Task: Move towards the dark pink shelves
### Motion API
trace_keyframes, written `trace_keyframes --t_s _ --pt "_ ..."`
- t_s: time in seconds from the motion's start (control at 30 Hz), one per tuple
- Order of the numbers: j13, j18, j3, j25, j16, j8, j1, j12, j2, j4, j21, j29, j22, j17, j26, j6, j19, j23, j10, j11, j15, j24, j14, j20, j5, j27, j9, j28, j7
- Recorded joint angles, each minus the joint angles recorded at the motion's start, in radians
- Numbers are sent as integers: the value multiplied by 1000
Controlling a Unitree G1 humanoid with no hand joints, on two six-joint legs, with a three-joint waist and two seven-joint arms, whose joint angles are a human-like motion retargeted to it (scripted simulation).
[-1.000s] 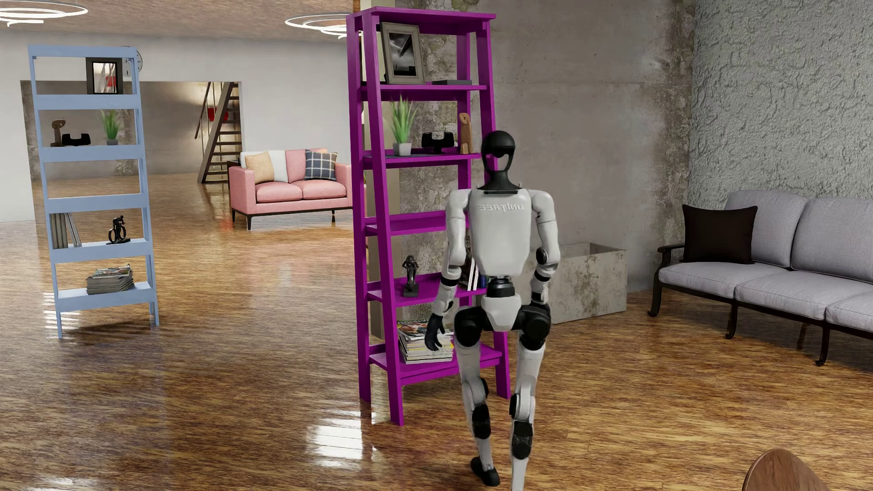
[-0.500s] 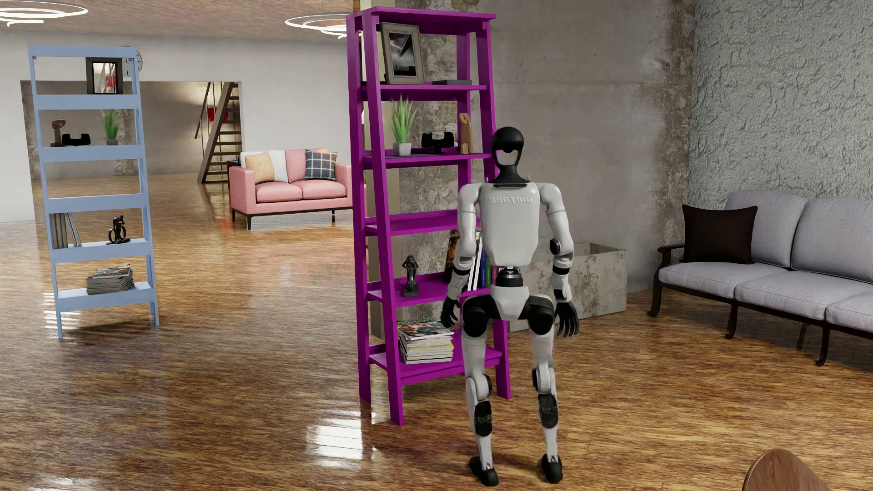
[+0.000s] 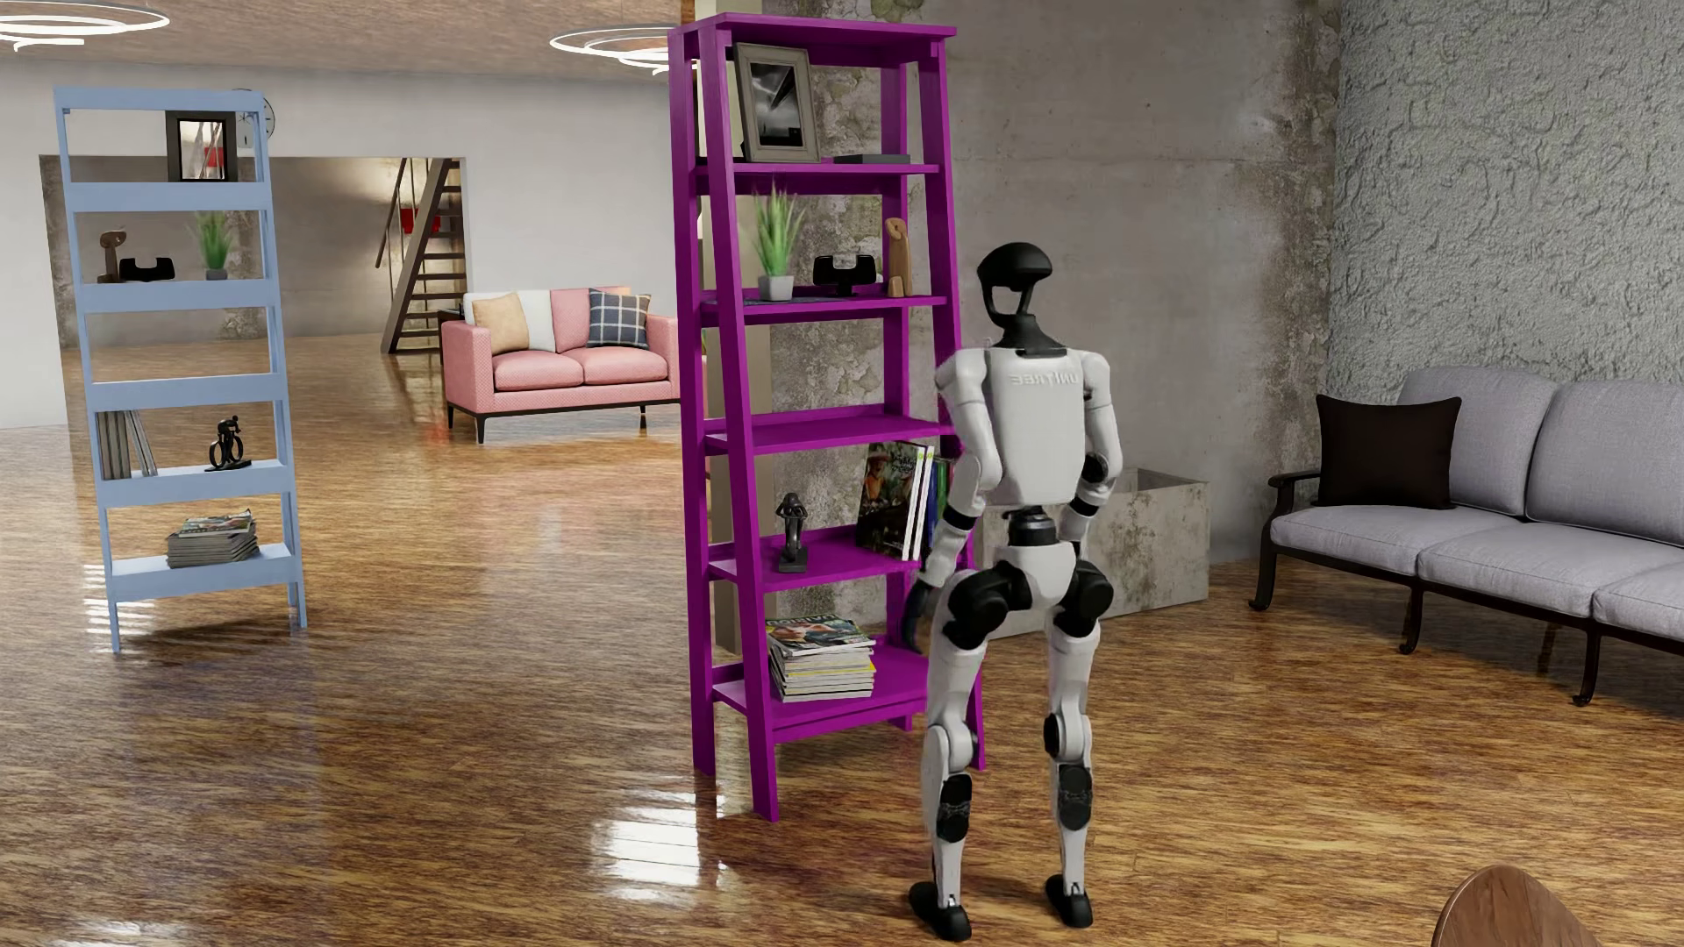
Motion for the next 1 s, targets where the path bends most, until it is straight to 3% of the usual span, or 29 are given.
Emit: trace_keyframes --t_s 0.07,0.13,0.2,0.37,0.47,0.53,0.6,0.67,0.73,0.8,0.87,0.9,0.93,0.97,1.0 --pt "-48 -55 -2 -6 -2 -56 -28 7 -1 19 45 20 1 -36 -7 8 -5 35 2 9 -6 16 2 9 -22 2 -1 -5 56" --pt "-95 -22 -8 -12 10 -100 -44 11 5 78 93 32 17 -64 -9 12 -8 67 41 12 -8 38 6 12 -36 4 -3 -20 170" --pt "-129 -3 -11 -10 28 -123 -52 16 6 139 117 19 33 -73 -9 13 -9 73 117 23 -11 47 -11 20 -41 8 -3 -27 217" --pt "-142 1 -23 42 55 -117 3 29 8 210 107 -51 42 -46 4 9 2 14 164 37 -8 73 -58 26 -43 -26 -6 -48 123" --pt "-109 3 -35 48 51 -104 74 19 13 223 121 -59 32 -35 -8 9 20 -32 84 31 4 81 -13 6 -50 -52 -11 -66 111" --pt "-70 -59 -45 60 50 -103 116 3 23 229 113 -67 21 -23 -13 14 37 -46 15 20 17 101 20 -13 -60 -52 -16 -66 144" --pt "-24 -35 -53 79 37 -105 149 -16 34 219 82 -82 6 -3 -13 21 59 -33 -28 12 36 111 -17 -22 -80 -31 -18 -45 191" --pt "22 0 -55 104 11 -96 170 -43 30 177 37 -94 0 21 -26 23 85 5 -65 13 58 87 -25 -34 -121 12 -18 -34 213" --pt "48 34 -52 103 11 -70 178 -48 9 125 44 -72 -21 43 -42 16 112 60 -83 23 80 101 -29 -66 -173 44 -16 -29 232" --pt "62 68 -49 85 4 -24 175 -56 -31 73 100 -22 -33 47 -49 4 133 95 -87 42 104 108 -36 -88 -226 41 -8 -17 264" --pt "73 97 -47 104 -8 39 165 -67 -83 32 101 -78 -14 48 -44 -12 151 84 -80 64 125 77 -47 -90 -265 34 4 -5 307" --pt "73 108 -49 100 -8 69 159 -71 -110 19 103 -111 4 45 -37 -21 141 69 -73 76 134 63 -55 -96 -275 34 10 -5 330" --pt "67 118 -52 86 0 84 155 -74 -134 12 111 -118 22 42 -29 -30 95 54 -68 89 141 58 -61 -111 -280 38 15 -9 353" --pt "61 127 -57 68 11 85 154 -83 -156 10 115 -108 44 39 -19 -39 39 34 -65 109 139 63 -65 -133 -280 46 20 -16 374" --pt "51 135 -63 50 26 90 154 -91 -179 12 119 -95 64 38 -12 -47 29 17 -64 146 110 69 -67 -153 -264 53 24 -26 394"
